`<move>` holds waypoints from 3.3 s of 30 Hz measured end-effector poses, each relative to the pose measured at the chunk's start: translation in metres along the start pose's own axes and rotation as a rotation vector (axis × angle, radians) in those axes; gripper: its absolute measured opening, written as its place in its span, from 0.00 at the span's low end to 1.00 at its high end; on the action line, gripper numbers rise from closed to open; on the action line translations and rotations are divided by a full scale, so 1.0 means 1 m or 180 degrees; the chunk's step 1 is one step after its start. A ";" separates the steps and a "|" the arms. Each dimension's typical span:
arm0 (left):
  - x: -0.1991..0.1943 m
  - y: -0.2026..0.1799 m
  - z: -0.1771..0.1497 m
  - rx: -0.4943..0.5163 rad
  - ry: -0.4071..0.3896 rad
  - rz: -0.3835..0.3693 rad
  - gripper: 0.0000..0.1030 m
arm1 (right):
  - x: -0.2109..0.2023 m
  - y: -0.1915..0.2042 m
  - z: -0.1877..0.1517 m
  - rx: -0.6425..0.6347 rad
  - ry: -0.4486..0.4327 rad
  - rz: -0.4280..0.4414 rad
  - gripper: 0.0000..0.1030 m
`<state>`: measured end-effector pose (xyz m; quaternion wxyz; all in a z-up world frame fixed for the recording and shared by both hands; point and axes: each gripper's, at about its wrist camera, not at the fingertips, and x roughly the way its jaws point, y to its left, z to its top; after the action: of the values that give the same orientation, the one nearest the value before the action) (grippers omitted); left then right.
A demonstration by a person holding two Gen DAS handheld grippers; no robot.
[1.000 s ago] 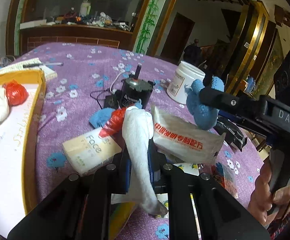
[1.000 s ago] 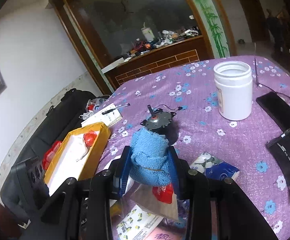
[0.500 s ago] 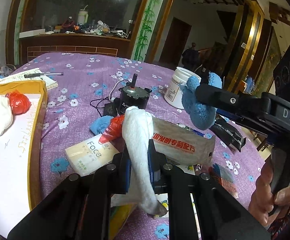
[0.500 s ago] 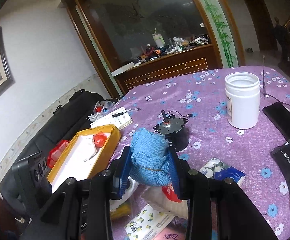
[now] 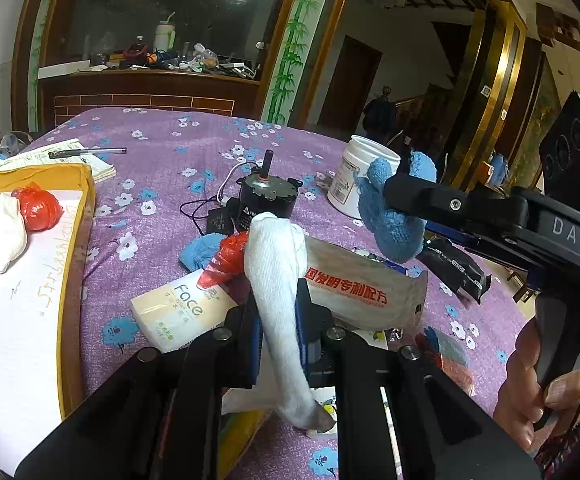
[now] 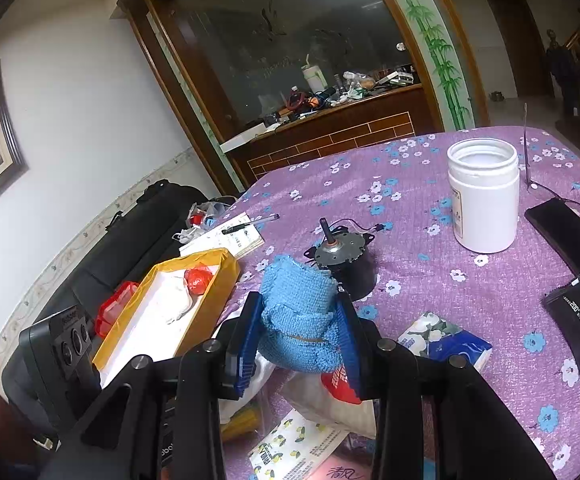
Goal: Organize soft objects
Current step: 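Carry the white paper towel and blue towel over the tray with both grippers, then lower both towels into the tray and open both grippers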
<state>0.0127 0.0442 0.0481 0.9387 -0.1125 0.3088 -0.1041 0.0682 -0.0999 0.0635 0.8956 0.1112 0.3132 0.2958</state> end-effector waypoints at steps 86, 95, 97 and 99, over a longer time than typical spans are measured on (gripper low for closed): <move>-0.021 0.266 0.052 -0.1170 0.0592 0.0991 0.11 | 0.226 0.192 -0.002 -0.0655 0.1349 -0.0195 0.39; -0.022 0.268 0.052 -0.1135 0.0546 0.0933 0.16 | 0.239 0.180 -0.007 -0.0573 0.1373 -0.0220 0.50; -0.025 0.268 0.054 -0.1137 0.0506 0.0906 0.24 | 0.237 0.179 -0.006 -0.0551 0.1377 -0.0173 0.51; -0.031 0.266 0.056 -0.1166 0.0453 0.0880 0.37 | 0.232 0.179 -0.004 -0.0545 0.1327 -0.0159 0.54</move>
<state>0.0559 0.3145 0.0362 0.8839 -0.2299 0.4003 0.0755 0.1298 0.1823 0.0144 0.8247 -0.0366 0.4679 0.3156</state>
